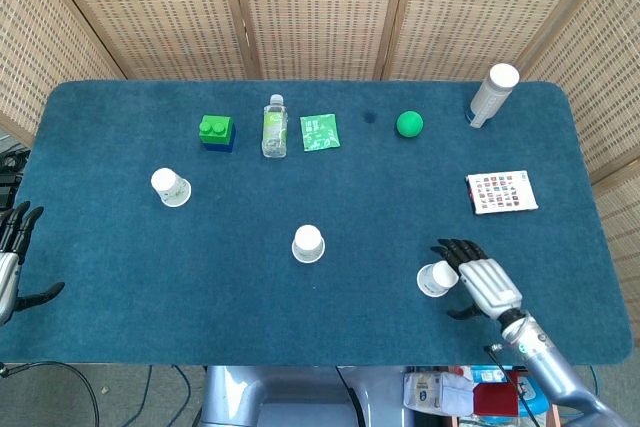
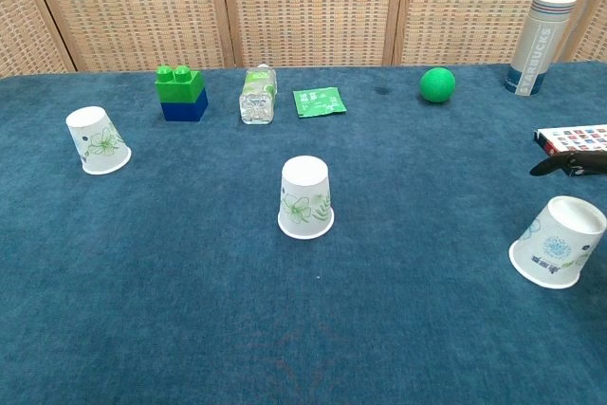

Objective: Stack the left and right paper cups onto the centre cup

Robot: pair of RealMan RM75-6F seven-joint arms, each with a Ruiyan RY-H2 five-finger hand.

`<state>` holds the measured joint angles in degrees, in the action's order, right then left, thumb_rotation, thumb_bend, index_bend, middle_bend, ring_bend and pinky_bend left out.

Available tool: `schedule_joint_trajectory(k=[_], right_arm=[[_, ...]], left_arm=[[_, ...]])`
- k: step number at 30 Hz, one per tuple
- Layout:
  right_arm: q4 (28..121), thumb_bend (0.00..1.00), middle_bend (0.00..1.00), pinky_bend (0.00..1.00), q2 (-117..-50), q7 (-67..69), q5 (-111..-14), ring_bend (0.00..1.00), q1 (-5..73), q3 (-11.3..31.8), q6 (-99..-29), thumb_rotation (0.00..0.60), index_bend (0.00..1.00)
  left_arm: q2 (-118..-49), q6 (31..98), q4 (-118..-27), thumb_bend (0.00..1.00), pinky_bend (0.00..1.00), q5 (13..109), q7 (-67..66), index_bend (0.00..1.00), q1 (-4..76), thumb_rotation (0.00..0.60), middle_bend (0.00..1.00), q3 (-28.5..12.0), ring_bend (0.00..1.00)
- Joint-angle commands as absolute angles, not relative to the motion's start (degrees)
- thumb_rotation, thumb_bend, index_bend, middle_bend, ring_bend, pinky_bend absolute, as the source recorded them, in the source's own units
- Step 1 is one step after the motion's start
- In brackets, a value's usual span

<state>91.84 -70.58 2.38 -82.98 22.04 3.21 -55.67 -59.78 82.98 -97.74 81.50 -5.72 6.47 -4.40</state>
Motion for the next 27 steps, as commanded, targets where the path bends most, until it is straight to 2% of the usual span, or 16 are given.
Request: schedule_joint_trajectory(k=[1, 5, 11, 15, 20, 27], right_arm=[[89.96, 0.17, 0.26, 0.15, -72.29, 0.92, -81.45, 0.15, 22.65, 3.79, -55.56, 0.6, 0.21], [88.56, 0.27, 0.35, 0.19, -73.54, -0.33, -80.16, 0.24, 22.74, 4.02, -56.04, 0.6, 0.32], [87.0, 0.39, 0.43, 0.23, -74.78, -1.72, -78.87, 0.32, 22.97, 3.84, -56.36, 0.6, 0.41], [86.11, 0.43, 0.48, 0.26, -75.5, -1.47, -79.1, 0.35, 22.89, 3.91, -57.53, 0.6, 0.46], [86.88, 0.43, 0.48, 0.26, -75.01, -0.34, -79.14, 0.35, 23.02, 4.02, -57.94, 0.6, 0.47], [94.6, 0.44, 0.48, 0.26, -71.58, -0.5, -79.65, 0.35, 25.97, 7.1, -57.75, 0.6, 0.47]], left_arm=[[-59.73, 82.61, -97.55, 0.04, 0.0, 81.12, -5.46, 0.0, 6.65, 0.6, 0.0, -4.54, 0.0], [-59.68, 81.91, -97.32, 0.04, 0.0, 80.46, -5.24, 0.0, 6.94, 0.6, 0.0, -4.69, 0.0], [-59.62, 81.51, -97.16, 0.04, 0.0, 80.26, -5.07, 0.0, 7.13, 0.6, 0.0, -4.63, 0.0], [-59.69, 81.06, -97.18, 0.04, 0.0, 80.07, -5.42, 0.0, 7.33, 0.6, 0.0, -4.51, 0.0], [-59.79, 81.01, -97.28, 0.04, 0.0, 80.06, -5.74, 0.0, 7.4, 0.6, 0.0, -4.42, 0.0], [-59.96, 80.54, -97.34, 0.04, 0.0, 79.7, -6.28, 0.0, 7.69, 0.6, 0.0, -4.39, 0.0]])
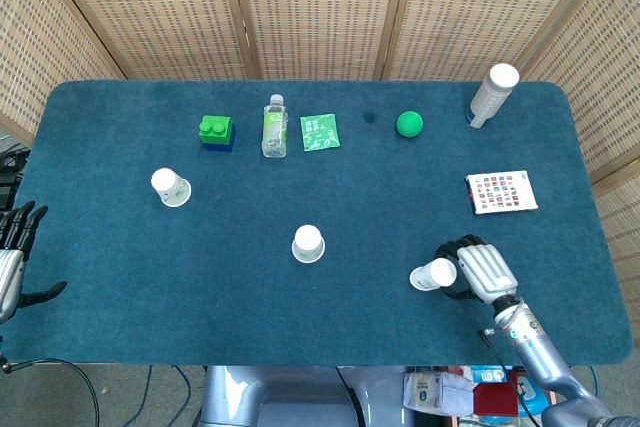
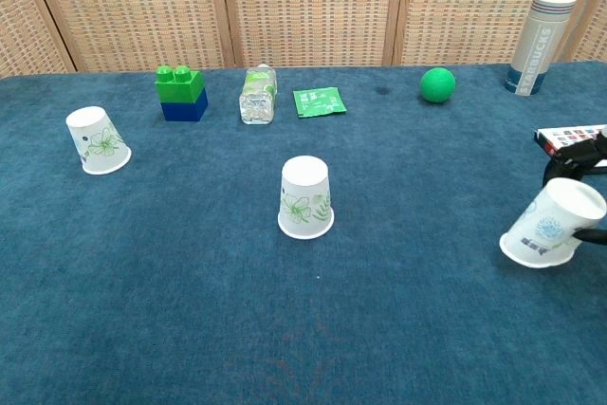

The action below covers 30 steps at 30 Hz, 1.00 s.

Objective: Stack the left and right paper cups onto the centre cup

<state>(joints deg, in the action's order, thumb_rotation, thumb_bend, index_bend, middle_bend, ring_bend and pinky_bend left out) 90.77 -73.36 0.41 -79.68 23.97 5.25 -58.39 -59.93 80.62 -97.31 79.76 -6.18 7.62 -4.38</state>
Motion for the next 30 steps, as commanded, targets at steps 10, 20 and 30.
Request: schedule_joint_trajectory(k=[10, 20, 30], right_arm=[[102.33, 0.44, 0.47, 0.26, -74.19, -17.18, -65.26, 0.35, 38.22, 14.75, -49.84, 0.6, 0.47], [105.82, 0.44, 0.46, 0.26, -78.73, -31.74, -48.46, 0.35, 47.97, 17.27, -52.73, 0.6, 0.47], [103.73, 0.44, 0.46, 0.26, -84.69, -39.34, -36.12, 0.35, 57.02, 19.1, -56.54, 0.6, 0.47]], left_arm=[[-59.83, 80.06, -97.01, 0.04, 0.0, 78.32, -5.69, 0.0, 7.97, 0.6, 0.0, -4.96, 0.0], [-60.02, 78.83, -96.53, 0.05, 0.0, 77.63, -5.79, 0.0, 8.67, 0.6, 0.0, -5.07, 0.0], [-59.92, 78.08, -96.29, 0.05, 0.0, 77.31, -5.47, 0.0, 9.03, 0.6, 0.0, -4.99, 0.0]])
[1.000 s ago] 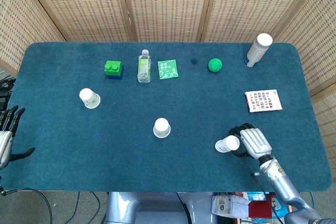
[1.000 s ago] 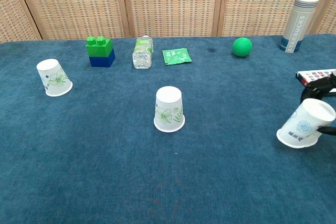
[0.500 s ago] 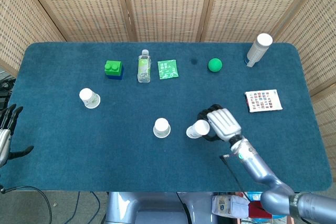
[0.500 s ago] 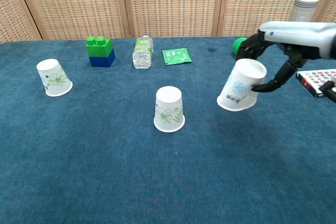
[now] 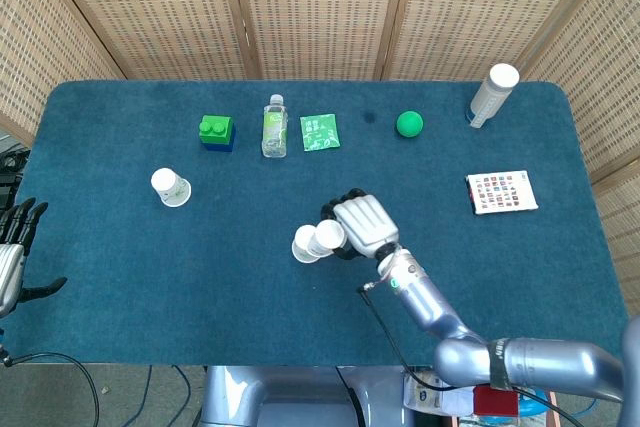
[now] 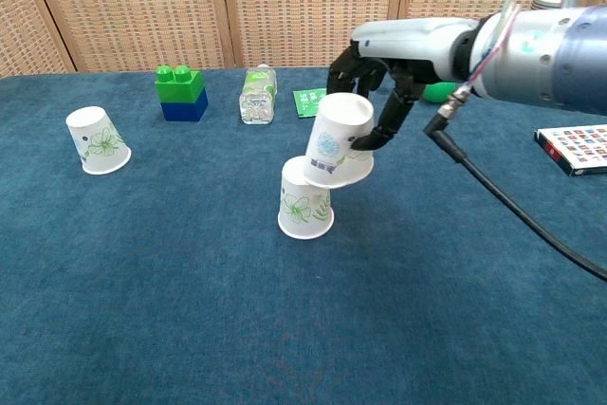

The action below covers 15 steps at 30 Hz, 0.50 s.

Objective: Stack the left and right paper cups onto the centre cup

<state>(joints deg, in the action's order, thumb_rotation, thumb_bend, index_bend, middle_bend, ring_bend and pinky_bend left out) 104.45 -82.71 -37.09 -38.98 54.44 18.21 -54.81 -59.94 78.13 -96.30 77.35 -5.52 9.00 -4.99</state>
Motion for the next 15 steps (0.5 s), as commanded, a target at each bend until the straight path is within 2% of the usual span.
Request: schedule_joint_trajectory(k=[1, 15], right_arm=[[103.61, 0.44, 0.46, 0.26, -85.12, -39.68, -35.42, 0.35, 57.7, 19.32, -56.98, 0.6, 0.47], [101.64, 0.44, 0.41, 0.26, -87.15, -41.94, -29.23, 0.35, 62.26, 18.85, -59.52, 0.6, 0.47]], left_arm=[[-59.9, 78.0, -96.27, 0.05, 0.0, 77.27, -5.4, 0.0, 9.06, 0.6, 0.0, -4.98, 0.0], [-59.25, 77.85, -96.07, 0.05, 0.0, 77.1, -3.77, 0.0, 9.06, 0.6, 0.0, -5.06, 0.0]])
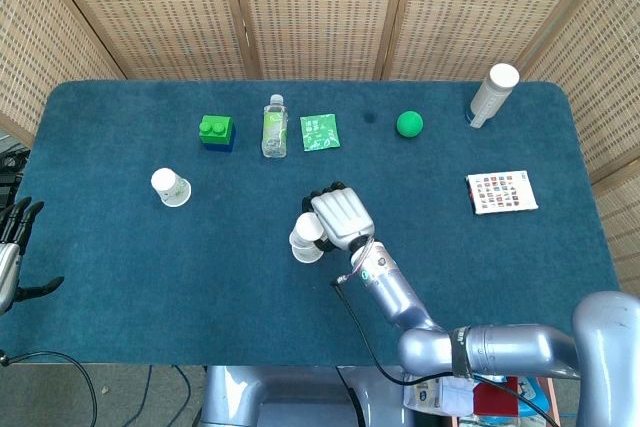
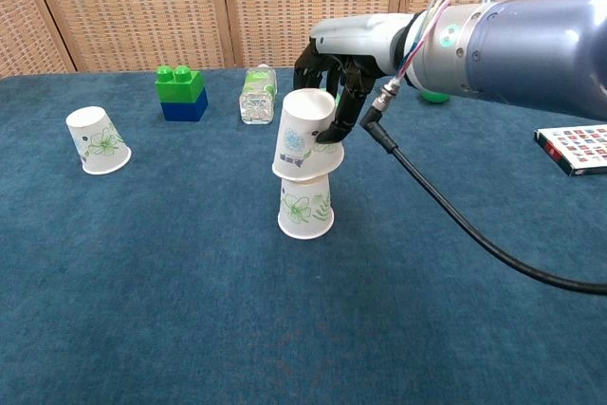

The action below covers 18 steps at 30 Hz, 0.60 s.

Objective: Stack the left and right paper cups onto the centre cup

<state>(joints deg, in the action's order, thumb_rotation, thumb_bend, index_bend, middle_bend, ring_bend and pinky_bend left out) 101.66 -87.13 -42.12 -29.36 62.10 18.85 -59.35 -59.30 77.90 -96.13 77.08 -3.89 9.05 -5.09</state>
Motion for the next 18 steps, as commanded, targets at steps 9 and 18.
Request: schedule_joint_trajectory(k=[9, 18], right_arm=[[101.84, 0.11, 0.05, 0.23, -86.72, -38.89, -31.07, 0.06, 62.54, 17.78, -58.13, 0.6, 0.15], [102.9, 0.07, 0.02, 0.2, -85.35, -37.57, -31.58, 0.05, 62.75, 16.71, -58.1, 0.6, 0.12]], left_arm=[[-59.11, 78.0, -96.03, 0.05, 0.0, 77.03, -3.26, 0.0, 8.97, 0.6, 0.0, -5.06, 0.0], [-59.11, 78.07, -96.07, 0.05, 0.0, 76.97, -3.33, 0.0, 8.93, 0.6, 0.0, -4.98, 0.0]])
